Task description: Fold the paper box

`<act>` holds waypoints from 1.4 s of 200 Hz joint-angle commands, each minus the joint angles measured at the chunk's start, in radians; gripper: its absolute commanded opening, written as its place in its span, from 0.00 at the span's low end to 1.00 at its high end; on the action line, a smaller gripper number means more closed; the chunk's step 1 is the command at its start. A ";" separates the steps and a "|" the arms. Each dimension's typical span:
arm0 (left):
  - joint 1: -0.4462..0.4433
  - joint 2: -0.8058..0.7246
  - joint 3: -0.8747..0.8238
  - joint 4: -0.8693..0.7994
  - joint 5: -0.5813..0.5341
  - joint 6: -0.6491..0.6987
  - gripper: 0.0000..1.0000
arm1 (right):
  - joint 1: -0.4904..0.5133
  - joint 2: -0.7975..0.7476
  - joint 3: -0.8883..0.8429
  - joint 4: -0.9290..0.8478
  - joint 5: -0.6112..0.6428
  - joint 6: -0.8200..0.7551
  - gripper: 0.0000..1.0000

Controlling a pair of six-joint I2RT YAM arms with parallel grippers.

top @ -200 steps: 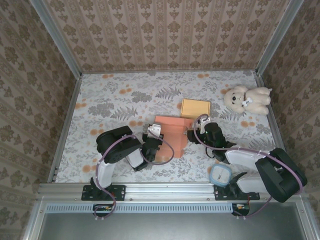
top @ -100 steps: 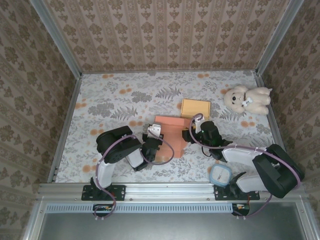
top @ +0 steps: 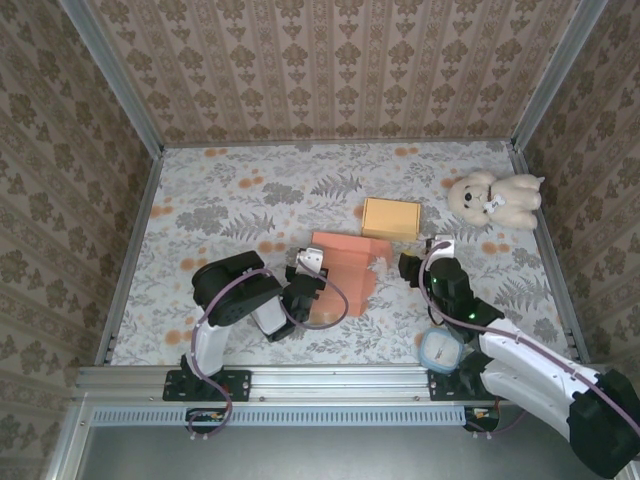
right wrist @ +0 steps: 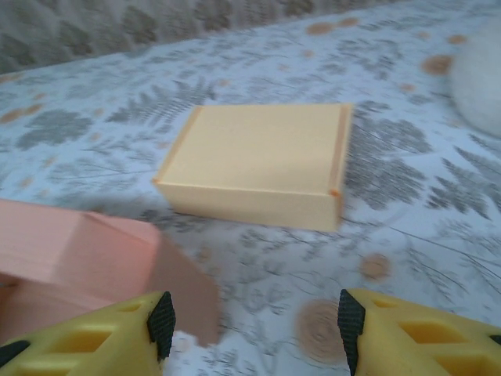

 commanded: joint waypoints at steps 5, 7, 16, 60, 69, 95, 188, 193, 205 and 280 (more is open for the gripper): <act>0.002 -0.002 -0.042 -0.132 0.100 0.068 0.00 | -0.023 0.107 0.000 -0.022 0.026 0.029 0.61; 0.003 -0.004 -0.043 -0.132 0.102 0.071 0.00 | -0.023 0.123 0.005 -0.016 0.017 0.025 0.62; 0.005 -0.014 -0.050 -0.133 0.115 0.084 0.00 | -0.023 0.184 0.021 0.016 -0.022 0.011 0.62; 0.010 -0.025 -0.062 -0.133 0.168 0.102 0.00 | -0.016 0.382 0.052 0.213 -0.185 -0.026 0.61; 0.010 -0.023 -0.064 -0.133 0.173 0.103 0.00 | -0.012 0.390 0.051 0.233 -0.191 -0.034 0.61; 0.011 -0.018 -0.058 -0.134 0.182 0.108 0.00 | -0.004 0.393 0.043 0.270 -0.210 -0.054 0.61; 0.011 -0.017 -0.056 -0.133 0.202 0.114 0.00 | 0.010 0.449 0.063 0.337 -0.300 -0.121 0.59; 0.011 -0.016 -0.056 -0.135 0.202 0.114 0.00 | 0.013 0.451 0.064 0.343 -0.302 -0.125 0.59; 0.011 -0.017 -0.055 -0.136 0.202 0.113 0.00 | 0.020 0.460 0.066 0.350 -0.310 -0.132 0.58; 0.011 -0.012 -0.052 -0.135 0.182 0.109 0.00 | 0.113 0.495 0.081 0.403 -0.302 -0.146 0.54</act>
